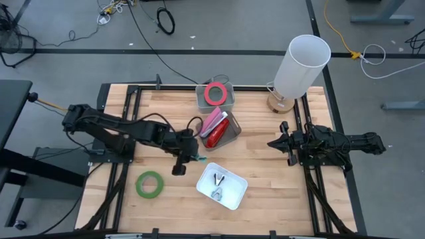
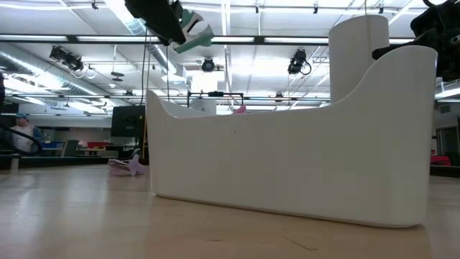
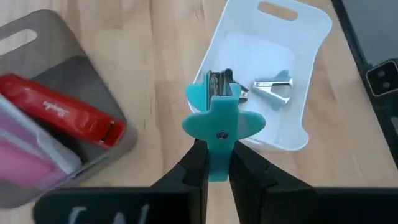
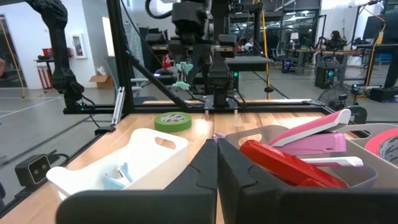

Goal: Pick and place Stapler, Stapler remover, tape
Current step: Put the light blue staple remover into the white bin

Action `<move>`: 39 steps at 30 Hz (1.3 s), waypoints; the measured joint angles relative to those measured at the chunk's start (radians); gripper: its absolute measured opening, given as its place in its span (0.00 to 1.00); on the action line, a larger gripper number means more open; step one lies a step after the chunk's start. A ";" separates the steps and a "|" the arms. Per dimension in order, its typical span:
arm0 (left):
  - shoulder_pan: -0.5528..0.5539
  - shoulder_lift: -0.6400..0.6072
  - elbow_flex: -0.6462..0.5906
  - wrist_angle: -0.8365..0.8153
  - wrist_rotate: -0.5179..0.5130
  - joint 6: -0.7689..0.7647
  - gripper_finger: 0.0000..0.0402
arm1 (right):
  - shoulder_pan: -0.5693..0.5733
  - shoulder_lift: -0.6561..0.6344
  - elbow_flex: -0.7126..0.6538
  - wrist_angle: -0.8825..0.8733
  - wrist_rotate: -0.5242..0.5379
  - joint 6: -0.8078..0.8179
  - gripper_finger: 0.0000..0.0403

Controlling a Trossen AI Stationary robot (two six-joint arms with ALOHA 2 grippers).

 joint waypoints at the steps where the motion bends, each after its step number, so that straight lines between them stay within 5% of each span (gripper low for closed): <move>1: 0.000 0.012 0.013 0.000 0.005 0.017 0.12 | 0.000 0.000 0.000 0.000 0.000 0.000 0.00; 27: -0.002 0.330 0.131 0.352 0.316 0.186 0.13 | 0.000 0.000 0.000 0.000 0.000 0.000 0.00; 39: -0.058 0.351 0.190 0.409 0.318 0.288 0.14 | 0.000 0.000 0.000 0.000 0.000 0.000 0.00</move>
